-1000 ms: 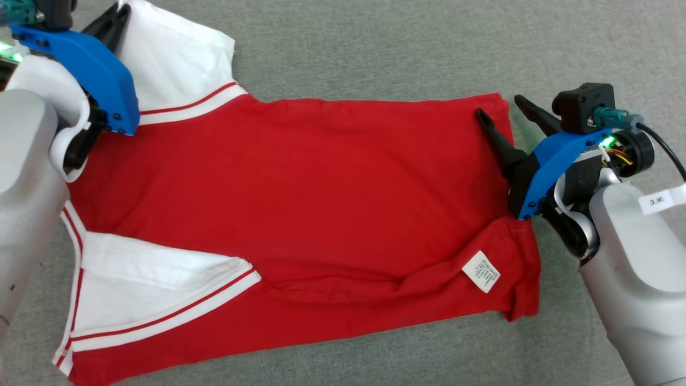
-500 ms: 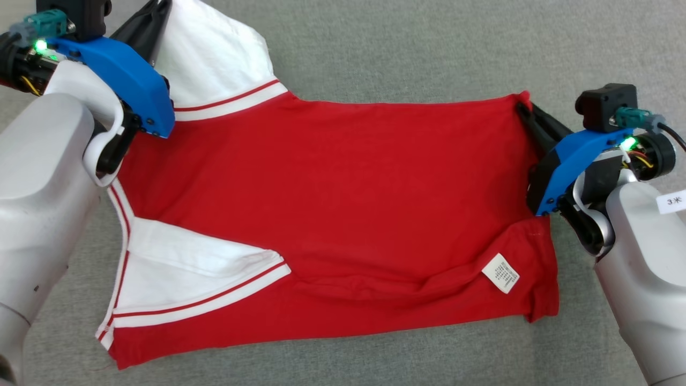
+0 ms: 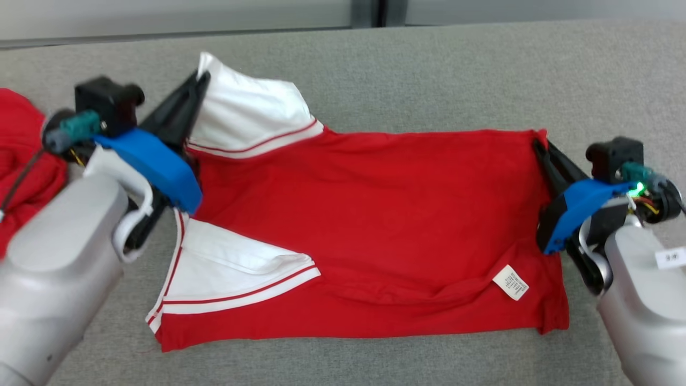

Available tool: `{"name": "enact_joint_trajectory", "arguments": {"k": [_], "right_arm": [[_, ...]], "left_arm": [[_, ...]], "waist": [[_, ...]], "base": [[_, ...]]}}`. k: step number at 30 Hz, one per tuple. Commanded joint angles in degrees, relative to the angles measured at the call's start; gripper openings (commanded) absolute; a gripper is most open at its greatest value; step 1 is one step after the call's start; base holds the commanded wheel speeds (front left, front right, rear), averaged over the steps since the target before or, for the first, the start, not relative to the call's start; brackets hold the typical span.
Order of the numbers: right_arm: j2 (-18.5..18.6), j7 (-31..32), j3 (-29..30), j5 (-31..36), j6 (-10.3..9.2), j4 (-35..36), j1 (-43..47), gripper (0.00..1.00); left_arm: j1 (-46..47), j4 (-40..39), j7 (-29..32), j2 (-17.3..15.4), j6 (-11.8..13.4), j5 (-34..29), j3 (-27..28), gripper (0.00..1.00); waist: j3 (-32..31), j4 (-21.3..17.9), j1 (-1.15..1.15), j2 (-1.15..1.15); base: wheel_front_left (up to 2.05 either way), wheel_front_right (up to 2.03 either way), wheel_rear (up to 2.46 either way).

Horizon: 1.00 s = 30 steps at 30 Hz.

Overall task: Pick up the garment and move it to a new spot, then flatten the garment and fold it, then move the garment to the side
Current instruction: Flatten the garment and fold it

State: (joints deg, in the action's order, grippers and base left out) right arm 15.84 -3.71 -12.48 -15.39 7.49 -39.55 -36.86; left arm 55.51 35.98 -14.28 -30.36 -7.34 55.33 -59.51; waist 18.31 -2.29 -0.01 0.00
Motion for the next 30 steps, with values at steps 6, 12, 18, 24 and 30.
{"name": "enact_joint_trajectory", "arguments": {"k": [6, 12, 18, 24, 30], "right_arm": [[-0.4, -4.5, 1.5, 2.1, 0.01, -1.0, 3.9, 0.00], [-1.2, -8.1, 2.9, 3.6, 0.01, -1.5, 7.1, 0.00], [-2.1, -10.4, 4.3, 4.5, 0.01, -1.2, 9.9, 0.00], [-3.1, -11.4, 6.5, 5.0, 0.01, 1.4, 13.8, 0.00], [-5.0, -11.5, 8.5, 4.9, 0.01, 7.1, 18.6, 1.00]], "left_arm": [[-7.5, -6.0, -0.8, -1.3, 2.2, -0.7, 0.8, 0.00], [-14.8, -11.6, -1.0, -2.7, 5.5, -0.5, 1.7, 0.00], [-21.6, -15.1, -1.0, -3.2, 7.5, -0.3, 4.8, 0.00], [-26.8, -15.9, -1.0, -2.1, 8.2, -2.2, 8.1, 0.00], [-31.6, -15.2, -1.0, 0.1, 9.6, -5.6, 13.6, 1.00]], "waist": [[-2.0, 1.1, 0.01, 0.00], [-3.8, 1.7, 0.01, 0.00], [-4.8, 2.0, 0.01, 0.00], [-6.0, 2.4, 0.01, 0.00], [-7.3, 2.2, 0.01, 0.00]], "base": [[0.00, 0.00, 0.00], [0.00, 0.00, 0.00], [0.00, 0.00, 0.00], [0.00, 0.00, 0.00], [0.00, 0.00, 0.00]]}}
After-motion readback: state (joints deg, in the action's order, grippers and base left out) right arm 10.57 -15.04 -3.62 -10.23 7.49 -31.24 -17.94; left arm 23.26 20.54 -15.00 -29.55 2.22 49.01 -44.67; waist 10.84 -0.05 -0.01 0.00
